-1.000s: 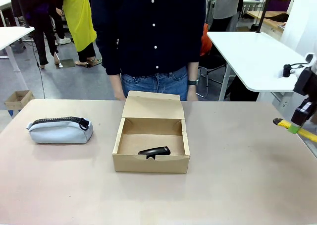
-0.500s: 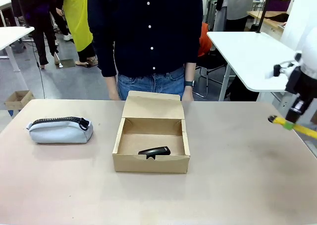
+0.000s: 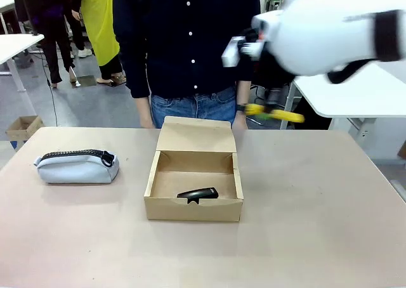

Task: Pack the items into the box.
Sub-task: Pick up the item indicated by the person and place it inside the Mailer Box.

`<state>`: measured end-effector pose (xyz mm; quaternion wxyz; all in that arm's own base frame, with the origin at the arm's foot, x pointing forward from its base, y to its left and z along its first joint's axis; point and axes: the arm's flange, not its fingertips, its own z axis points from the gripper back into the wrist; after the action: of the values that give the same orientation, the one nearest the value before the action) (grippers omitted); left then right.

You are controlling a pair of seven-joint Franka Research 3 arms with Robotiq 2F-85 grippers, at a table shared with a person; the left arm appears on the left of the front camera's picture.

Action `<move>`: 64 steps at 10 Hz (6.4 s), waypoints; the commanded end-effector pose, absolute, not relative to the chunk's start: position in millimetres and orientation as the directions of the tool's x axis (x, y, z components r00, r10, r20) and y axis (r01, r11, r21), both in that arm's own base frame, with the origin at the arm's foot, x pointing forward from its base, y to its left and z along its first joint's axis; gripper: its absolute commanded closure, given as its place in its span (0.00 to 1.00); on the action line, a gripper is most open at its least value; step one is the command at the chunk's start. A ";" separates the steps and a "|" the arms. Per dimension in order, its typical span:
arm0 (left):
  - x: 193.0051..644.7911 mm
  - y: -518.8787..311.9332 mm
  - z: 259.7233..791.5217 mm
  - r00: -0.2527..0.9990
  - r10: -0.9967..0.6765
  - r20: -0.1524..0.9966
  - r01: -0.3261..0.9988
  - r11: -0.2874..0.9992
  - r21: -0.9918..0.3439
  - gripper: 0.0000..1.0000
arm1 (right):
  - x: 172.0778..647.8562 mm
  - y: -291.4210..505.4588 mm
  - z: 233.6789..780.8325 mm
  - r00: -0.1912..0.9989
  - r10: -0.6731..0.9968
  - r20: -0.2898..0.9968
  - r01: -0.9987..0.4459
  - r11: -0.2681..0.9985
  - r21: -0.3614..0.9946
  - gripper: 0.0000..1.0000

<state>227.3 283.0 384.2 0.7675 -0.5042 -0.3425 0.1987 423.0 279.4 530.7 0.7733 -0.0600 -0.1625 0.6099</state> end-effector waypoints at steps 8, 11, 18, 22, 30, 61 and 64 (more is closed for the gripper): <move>226.7 281.2 384.4 0.674 0.653 0.346 0.068 0.411 -0.909 0.00 | 382.5 403.2 448.7 -0.170 0.974 0.147 -0.985 -0.163 -0.062 0.73; 226.7 281.2 384.4 0.674 0.653 0.346 0.068 0.411 -0.909 0.00 | 392.3 401.8 433.3 -0.095 0.988 0.120 -0.995 -0.092 -0.027 0.73; 226.7 281.2 384.4 0.674 0.653 0.346 0.068 0.411 -0.909 0.00 | 412.6 403.7 397.8 0.026 0.998 0.053 -0.999 0.025 0.020 0.47; 226.7 281.2 384.4 0.674 0.653 0.346 0.068 0.411 -0.909 0.00 | 412.0 399.7 402.8 0.023 0.997 0.067 -1.000 0.023 0.005 0.00; 226.7 281.2 384.4 0.674 0.653 0.346 0.068 0.411 -0.909 0.00 | 419.8 150.6 470.1 0.556 0.778 0.292 -0.823 0.466 0.325 0.00; 266.7 239.3 419.1 0.761 0.474 0.443 0.146 0.540 -0.829 0.00 | 306.8 -97.7 442.1 0.922 0.330 0.203 -0.367 0.582 0.725 0.00; 266.7 239.3 419.1 0.761 0.474 0.443 0.146 0.540 -0.829 0.00 | 306.8 -97.7 442.1 0.922 0.330 0.203 -0.367 0.582 0.725 0.00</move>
<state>269.0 239.6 421.4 0.8125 -0.4674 -0.3301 0.1113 306.9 -92.7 441.5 0.8899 0.4157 -0.0247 0.1862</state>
